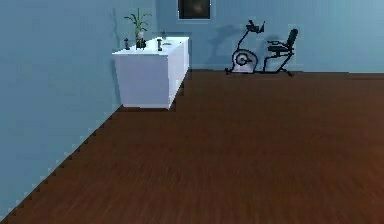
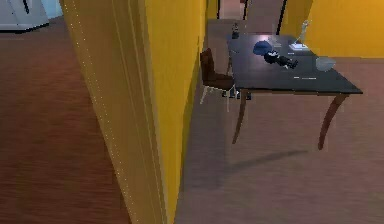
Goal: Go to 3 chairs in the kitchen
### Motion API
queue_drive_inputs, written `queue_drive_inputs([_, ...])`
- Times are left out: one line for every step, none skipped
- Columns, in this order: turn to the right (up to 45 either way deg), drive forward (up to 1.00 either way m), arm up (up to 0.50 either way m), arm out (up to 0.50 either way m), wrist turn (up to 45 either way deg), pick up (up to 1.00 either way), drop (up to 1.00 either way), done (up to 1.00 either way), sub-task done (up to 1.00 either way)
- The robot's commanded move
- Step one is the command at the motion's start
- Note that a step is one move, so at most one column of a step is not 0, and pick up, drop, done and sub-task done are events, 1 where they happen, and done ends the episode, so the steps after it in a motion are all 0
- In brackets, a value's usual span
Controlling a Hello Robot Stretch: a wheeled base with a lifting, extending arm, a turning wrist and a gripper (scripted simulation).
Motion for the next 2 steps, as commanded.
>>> queue_drive_inputs([0.0, 0.25, 0.00, 0.00, 0.0, 0.00, 0.00, 0.00, 0.00])
queue_drive_inputs([33.0, 0.00, 0.00, 0.00, 0.0, 0.00, 0.00, 0.00, 0.00])
